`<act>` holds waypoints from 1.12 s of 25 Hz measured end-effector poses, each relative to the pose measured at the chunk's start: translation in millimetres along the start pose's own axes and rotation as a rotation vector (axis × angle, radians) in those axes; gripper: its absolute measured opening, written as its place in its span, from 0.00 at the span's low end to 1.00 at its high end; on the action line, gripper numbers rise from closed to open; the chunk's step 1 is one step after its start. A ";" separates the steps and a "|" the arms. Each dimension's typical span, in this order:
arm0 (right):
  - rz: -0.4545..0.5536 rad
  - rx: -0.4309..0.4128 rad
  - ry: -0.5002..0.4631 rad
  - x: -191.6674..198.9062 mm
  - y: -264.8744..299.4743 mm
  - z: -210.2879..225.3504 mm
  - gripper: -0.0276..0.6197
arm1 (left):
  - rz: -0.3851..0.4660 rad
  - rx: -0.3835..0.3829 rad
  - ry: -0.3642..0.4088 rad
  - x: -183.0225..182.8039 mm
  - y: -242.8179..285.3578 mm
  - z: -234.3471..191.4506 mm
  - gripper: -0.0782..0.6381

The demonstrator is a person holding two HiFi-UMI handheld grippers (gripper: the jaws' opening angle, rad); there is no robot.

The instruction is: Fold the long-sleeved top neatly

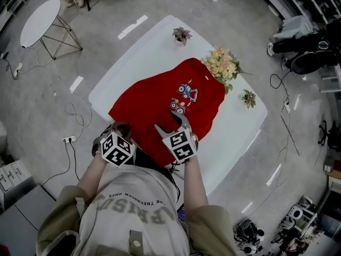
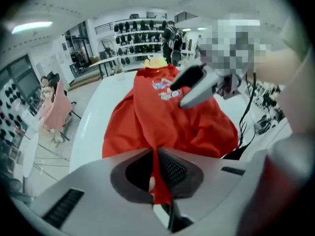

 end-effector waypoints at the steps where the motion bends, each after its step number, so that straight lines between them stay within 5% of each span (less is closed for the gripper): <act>1: 0.000 0.011 0.009 0.2 -1.9 2.6 0.51 | 0.056 0.013 -0.025 -12.1 -11.9 -7.4 0.15; 6: -0.002 0.109 0.063 -1.4 -10.7 16.6 0.51 | 0.280 -0.138 0.027 -93.0 -79.7 -98.6 0.15; 11: -0.018 0.244 0.163 -6.2 -12.7 27.9 0.51 | 0.370 -0.270 0.131 -161.4 -114.9 -194.3 0.15; 15: -0.067 0.375 0.229 -1.6 -17.7 39.4 0.51 | 0.293 -0.187 0.178 -180.9 -67.2 -231.4 0.15; 22: -0.079 0.571 0.373 0.6 -43.5 50.3 0.51 | 0.065 -0.074 0.295 -159.7 21.5 -251.6 0.15; 23: -0.076 0.596 0.391 1.5 -49.6 50.5 0.51 | 0.053 -0.062 0.299 -156.3 23.5 -251.1 0.18; 25: -0.065 0.636 0.429 3.7 -63.3 49.6 0.51 | 0.055 -0.028 0.291 -150.4 15.2 -245.5 0.51; 28: -0.044 0.665 0.482 9.7 -86.4 46.5 0.51 | 0.096 0.064 0.279 -141.3 -16.0 -214.5 0.58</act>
Point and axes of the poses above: the fingertips, and each gripper's own axes: y forward along the fingers, z to its right, x out of its underside, the point moved 2 cm from there along -y, backward along the fingers, and after that the axes turned 11 degrees about x, right-handed, at the moved point
